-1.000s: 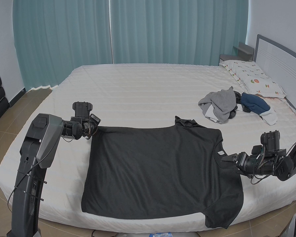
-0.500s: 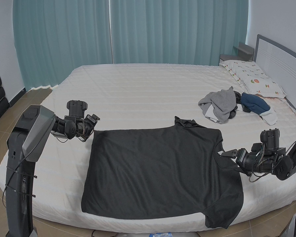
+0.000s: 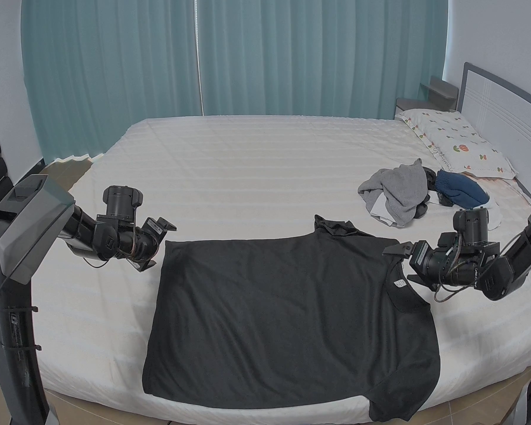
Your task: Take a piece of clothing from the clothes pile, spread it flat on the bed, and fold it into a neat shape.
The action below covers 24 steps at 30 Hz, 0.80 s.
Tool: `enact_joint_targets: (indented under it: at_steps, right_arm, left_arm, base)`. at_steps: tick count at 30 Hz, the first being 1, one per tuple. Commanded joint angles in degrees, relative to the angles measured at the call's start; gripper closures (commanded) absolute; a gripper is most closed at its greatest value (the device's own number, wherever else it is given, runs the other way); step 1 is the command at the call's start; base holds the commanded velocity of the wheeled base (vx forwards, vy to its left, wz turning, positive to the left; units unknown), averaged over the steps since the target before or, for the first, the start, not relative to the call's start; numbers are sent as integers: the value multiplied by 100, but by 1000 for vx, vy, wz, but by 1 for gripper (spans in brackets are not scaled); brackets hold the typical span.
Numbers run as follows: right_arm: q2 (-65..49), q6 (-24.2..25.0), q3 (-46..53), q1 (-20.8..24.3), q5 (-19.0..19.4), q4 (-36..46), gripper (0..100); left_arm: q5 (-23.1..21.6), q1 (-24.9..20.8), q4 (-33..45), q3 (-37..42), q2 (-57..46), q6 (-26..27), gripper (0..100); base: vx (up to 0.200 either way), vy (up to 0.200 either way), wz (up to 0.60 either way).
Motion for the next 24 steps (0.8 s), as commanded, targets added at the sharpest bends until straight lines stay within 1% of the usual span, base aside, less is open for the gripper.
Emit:
enact_joint_targets:
  at_steps: [1,2,4,7,8,9,11,13,17,18,20,24]
  right_arm:
    - [876,0,-950,177,-97,206,0]
    - [928,-9,-1038,195,-124,241,0]
    - [1245,9,-1635,327,-247,522,0]
    - [1552,70,-2119,432,-352,760,0]
    - [1552,70,-2119,432,-352,760,0]
    - [1886,123,-2593,538,-528,909,0]
    - [2141,123,-2927,608,-686,988,0]
    - [2510,105,-3463,731,-1012,1120,0]
    - [2976,79,-4246,801,-1433,1349,0]
    - [2994,88,-4272,810,-1442,1357,0]
    - [3240,105,-4870,810,-1618,1577,0]
    - [3521,105,-5441,749,-1838,1814,0]
  left_arm:
    - [-237,-24,-155,744,-467,-40,0]
    - [-246,-32,-208,787,-467,-49,0]
    - [-237,-41,-647,1051,-414,-110,0]
    - [-237,-41,-937,1227,-405,-110,0]
    - [-237,-41,-937,1227,-405,-110,0]
    - [-255,-41,-1078,1332,-405,-110,0]
    - [-255,-50,-1095,1368,-396,-110,0]
    - [-255,-50,-1095,1368,-379,-119,0]
    - [-264,-50,-1087,1394,-361,-128,0]
    - [-264,-50,-1095,1403,-361,-128,0]
    - [-272,-50,-1095,1455,-370,-119,0]
    - [-272,-59,-1095,1464,-361,-128,0]
  base:
    - [0,0,0]
    - [0,0,0]
    - [0,0,0]
    - [0,0,0]
    - [0,0,0]
    - [0,0,0]
    - [0,0,0]
    - [0,0,0]
    - [0,0,0]
    - [0,0,0]
    - [0,0,0]
    - [0,0,0]
